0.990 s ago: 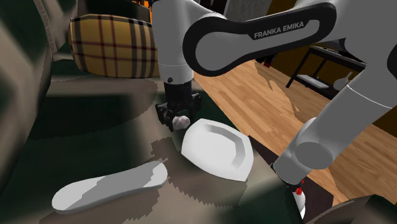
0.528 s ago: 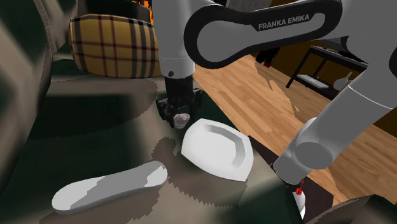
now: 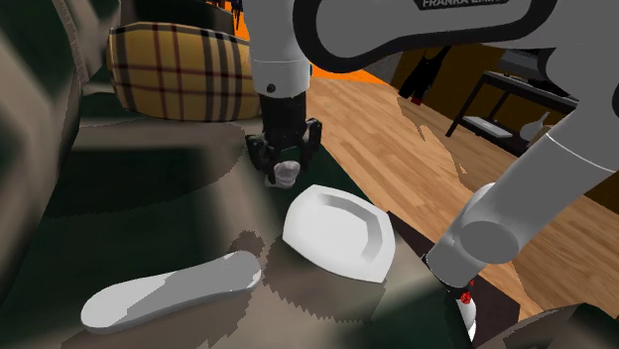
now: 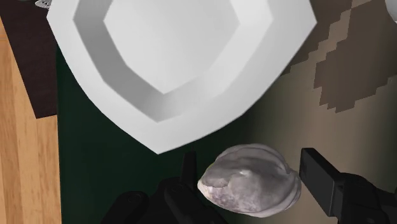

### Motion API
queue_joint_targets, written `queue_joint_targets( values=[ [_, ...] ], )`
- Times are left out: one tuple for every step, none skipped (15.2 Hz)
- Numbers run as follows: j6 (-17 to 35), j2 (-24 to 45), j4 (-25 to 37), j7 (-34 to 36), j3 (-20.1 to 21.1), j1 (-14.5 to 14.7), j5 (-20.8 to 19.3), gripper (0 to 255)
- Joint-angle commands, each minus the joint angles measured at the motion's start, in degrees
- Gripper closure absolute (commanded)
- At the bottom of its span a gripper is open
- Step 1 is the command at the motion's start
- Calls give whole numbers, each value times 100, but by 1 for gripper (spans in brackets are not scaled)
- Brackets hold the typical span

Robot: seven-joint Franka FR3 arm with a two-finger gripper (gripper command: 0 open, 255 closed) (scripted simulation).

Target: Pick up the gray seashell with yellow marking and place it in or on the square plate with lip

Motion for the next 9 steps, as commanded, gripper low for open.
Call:
queue_joint_targets(
  values=[
    [-168,4,170,8,-1,-1,-4,255],
    [-245,-1,242,5,-5,-3,-2,255],
    [-321,-5,316,2,-8,-5,-2,255],
    [-398,-7,391,1,-11,-7,-2,255],
    [-475,-8,467,0,-14,-9,-3,255],
    [-538,-7,531,0,-16,-11,-4,255],
    [-540,-282,310,-79,-57,2,144,255],
    [-553,-553,100,-154,-102,24,286,255],
    [-576,-819,-102,-225,-152,58,419,255]
  ],
)
